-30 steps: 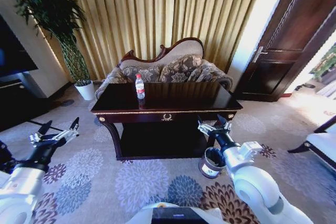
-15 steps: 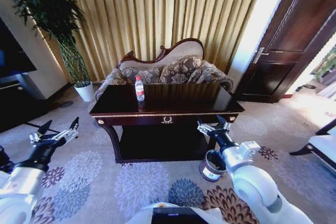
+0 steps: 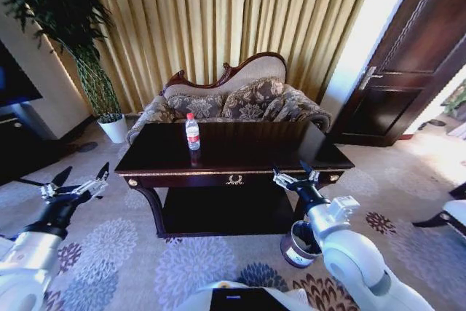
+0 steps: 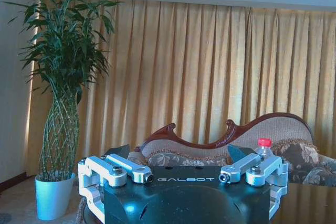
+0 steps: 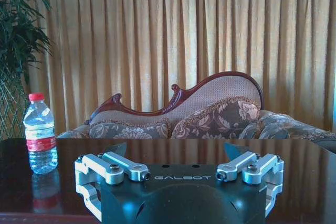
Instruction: Move to the front of the table and place the trash on the table into the trash bin.
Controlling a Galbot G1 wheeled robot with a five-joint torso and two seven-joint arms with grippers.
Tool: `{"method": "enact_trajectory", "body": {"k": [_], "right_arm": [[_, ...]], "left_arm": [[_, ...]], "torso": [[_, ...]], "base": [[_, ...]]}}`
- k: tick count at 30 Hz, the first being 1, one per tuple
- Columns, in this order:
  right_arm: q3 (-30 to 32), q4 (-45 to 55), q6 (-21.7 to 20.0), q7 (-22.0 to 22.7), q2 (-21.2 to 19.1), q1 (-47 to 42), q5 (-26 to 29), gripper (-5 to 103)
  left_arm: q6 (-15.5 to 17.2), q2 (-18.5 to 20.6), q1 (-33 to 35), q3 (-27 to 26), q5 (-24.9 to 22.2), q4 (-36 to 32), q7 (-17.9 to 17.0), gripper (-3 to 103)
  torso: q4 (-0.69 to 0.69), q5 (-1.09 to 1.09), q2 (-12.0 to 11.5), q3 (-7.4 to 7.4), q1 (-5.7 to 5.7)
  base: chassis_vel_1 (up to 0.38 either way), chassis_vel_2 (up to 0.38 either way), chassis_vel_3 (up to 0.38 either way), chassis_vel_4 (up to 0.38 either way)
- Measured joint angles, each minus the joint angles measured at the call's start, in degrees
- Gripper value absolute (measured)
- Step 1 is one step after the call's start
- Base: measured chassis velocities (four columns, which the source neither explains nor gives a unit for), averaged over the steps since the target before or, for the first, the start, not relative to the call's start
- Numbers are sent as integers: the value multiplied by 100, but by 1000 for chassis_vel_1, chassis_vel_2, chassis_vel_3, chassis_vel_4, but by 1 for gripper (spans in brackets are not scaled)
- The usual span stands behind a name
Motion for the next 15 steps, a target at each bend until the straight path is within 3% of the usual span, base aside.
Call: {"method": "enact_trajectory", "body": {"k": [6, 15], "right_arm": [[0, 2, -7, 8, 1, -29, -3, 100], [27, -64, 31, 36, 67, -153, -73, 100]], "left_arm": [[1, 206, -121, 62, -21, 70, -180, 100], [228, 969, -702, 341, -224, 803, -626, 100]], "torso": [[0, 1, 0, 0, 1], [2, -2, 1, -1, -3]], "base": [[-83, 96, 80, -94], [-15, 10, 11, -15]]}}
